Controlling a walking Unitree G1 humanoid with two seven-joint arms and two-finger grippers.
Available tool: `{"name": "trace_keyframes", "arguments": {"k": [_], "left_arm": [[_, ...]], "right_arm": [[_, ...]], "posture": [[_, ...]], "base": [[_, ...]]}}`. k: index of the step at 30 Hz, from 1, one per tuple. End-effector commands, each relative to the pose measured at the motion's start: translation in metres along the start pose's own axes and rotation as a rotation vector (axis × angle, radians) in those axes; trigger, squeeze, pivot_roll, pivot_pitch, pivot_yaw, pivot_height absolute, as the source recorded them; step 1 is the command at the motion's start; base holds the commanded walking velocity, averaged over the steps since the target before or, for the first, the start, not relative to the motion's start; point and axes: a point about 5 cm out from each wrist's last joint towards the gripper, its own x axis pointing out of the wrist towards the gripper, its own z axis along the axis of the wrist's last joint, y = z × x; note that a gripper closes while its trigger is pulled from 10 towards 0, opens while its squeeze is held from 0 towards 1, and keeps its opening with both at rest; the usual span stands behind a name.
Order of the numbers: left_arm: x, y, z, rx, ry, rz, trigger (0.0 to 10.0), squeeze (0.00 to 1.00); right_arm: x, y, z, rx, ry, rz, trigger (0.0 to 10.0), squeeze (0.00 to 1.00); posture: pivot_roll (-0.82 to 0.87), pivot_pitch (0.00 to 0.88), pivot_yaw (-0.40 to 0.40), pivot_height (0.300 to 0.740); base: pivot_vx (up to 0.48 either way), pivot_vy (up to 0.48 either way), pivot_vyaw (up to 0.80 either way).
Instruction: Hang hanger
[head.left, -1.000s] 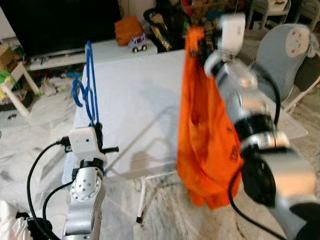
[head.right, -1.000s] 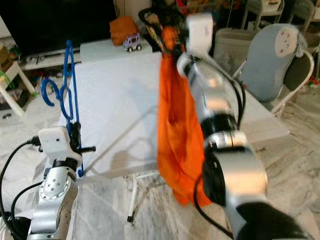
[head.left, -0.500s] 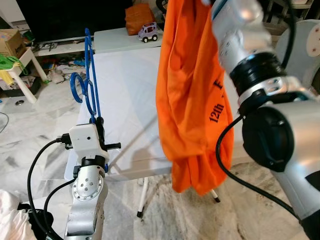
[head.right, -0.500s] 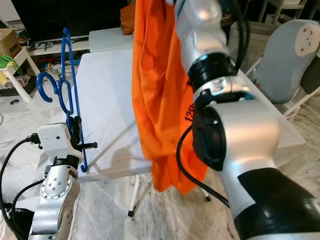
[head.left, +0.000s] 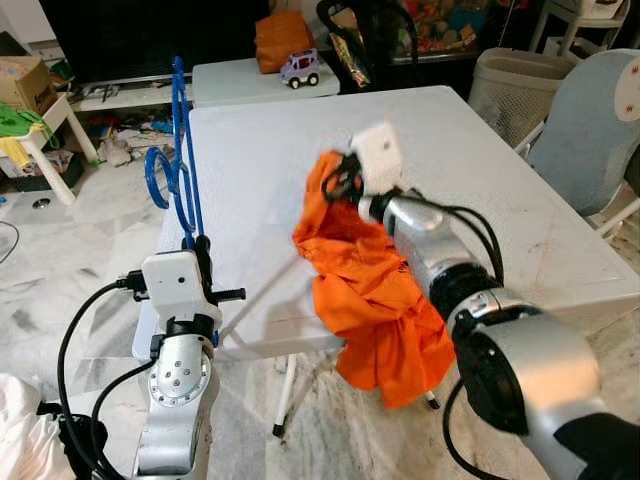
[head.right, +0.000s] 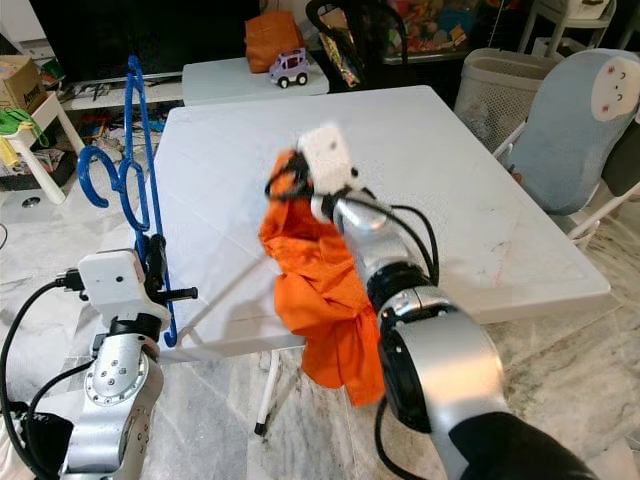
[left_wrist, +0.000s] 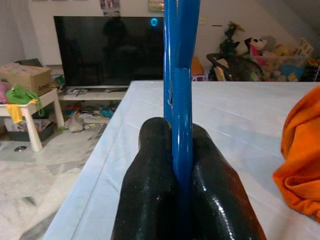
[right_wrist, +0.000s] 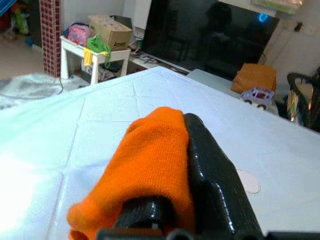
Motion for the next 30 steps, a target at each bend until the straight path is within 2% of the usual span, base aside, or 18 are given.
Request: {"name": "trace_keyframes", "arguments": {"k": [1, 10, 15, 16, 18, 19, 20, 21, 22, 25, 30], "left_arm": [[-0.003, 0.000, -0.014, 0.009, 0.070, -0.006, 10.0, 0.00], [-0.005, -0.002, -0.017, 0.000, 0.089, -0.023, 10.0, 0.00], [-0.004, -0.002, -0.018, -0.002, 0.090, -0.027, 10.0, 0.00], [-0.004, -0.002, -0.018, -0.003, 0.091, -0.029, 10.0, 0.00], [-0.004, -0.003, -0.018, -0.003, 0.091, -0.031, 10.0, 0.00], [-0.004, -0.003, -0.018, -0.004, 0.092, -0.033, 10.0, 0.00], [-0.003, -0.004, -0.019, -0.006, 0.093, -0.036, 10.0, 0.00], [-0.003, -0.004, -0.019, -0.006, 0.093, -0.036, 10.0, 0.00], [-0.002, -0.005, -0.019, -0.007, 0.094, -0.040, 10.0, 0.00], [-0.001, -0.005, -0.019, -0.007, 0.093, -0.042, 10.0, 0.00], [-0.001, -0.004, -0.019, -0.006, 0.092, -0.037, 10.0, 0.00]], "right_arm": [[-0.008, 0.000, -0.012, -0.062, 0.031, 0.058, 10.0, 1.00], [-0.034, -0.009, -0.037, -0.095, 0.115, 0.167, 10.0, 1.00], [-0.042, -0.015, -0.043, -0.105, 0.135, 0.166, 10.0, 1.00], [-0.049, -0.021, -0.045, -0.098, 0.147, 0.155, 10.0, 1.00], [-0.052, -0.025, -0.045, -0.097, 0.147, 0.146, 10.0, 1.00], [-0.055, -0.030, -0.043, -0.082, 0.139, 0.133, 10.0, 0.62], [-0.060, -0.037, -0.039, -0.051, 0.118, 0.111, 10.0, 0.10], [-0.060, -0.037, -0.039, -0.051, 0.118, 0.111, 10.0, 0.10], [-0.063, -0.043, -0.037, -0.021, 0.110, 0.099, 10.0, 0.00], [-0.067, -0.048, -0.035, 0.024, 0.104, 0.116, 10.0, 0.00], [-0.076, -0.053, -0.034, 0.016, 0.138, 0.163, 10.0, 0.00]], "posture": [[-0.03, 0.000, 0.021, 0.740], [-0.04, 0.000, 0.026, 0.740], [-0.04, 0.000, 0.026, 0.740], [-0.04, 0.000, 0.026, 0.740], [-0.06, 0.000, 0.033, 0.740], [-0.06, 0.000, 0.033, 0.740], [-0.07, 0.000, 0.035, 0.740], [-0.07, 0.000, 0.035, 0.740], [-0.07, 0.000, 0.036, 0.740], [-0.07, 0.000, 0.035, 0.740], [-0.07, 0.000, 0.035, 0.740]], "base": [[0.000, 0.000, 0.00], [0.000, 0.000, 0.00], [0.000, 0.000, 0.00], [0.000, 0.000, 0.00], [0.000, 0.000, 0.00], [0.000, 0.000, 0.00], [0.000, 0.000, 0.00], [0.000, 0.000, 0.00], [0.000, 0.000, 0.00], [0.000, 0.000, 0.00], [0.000, 0.000, 0.00]]}}
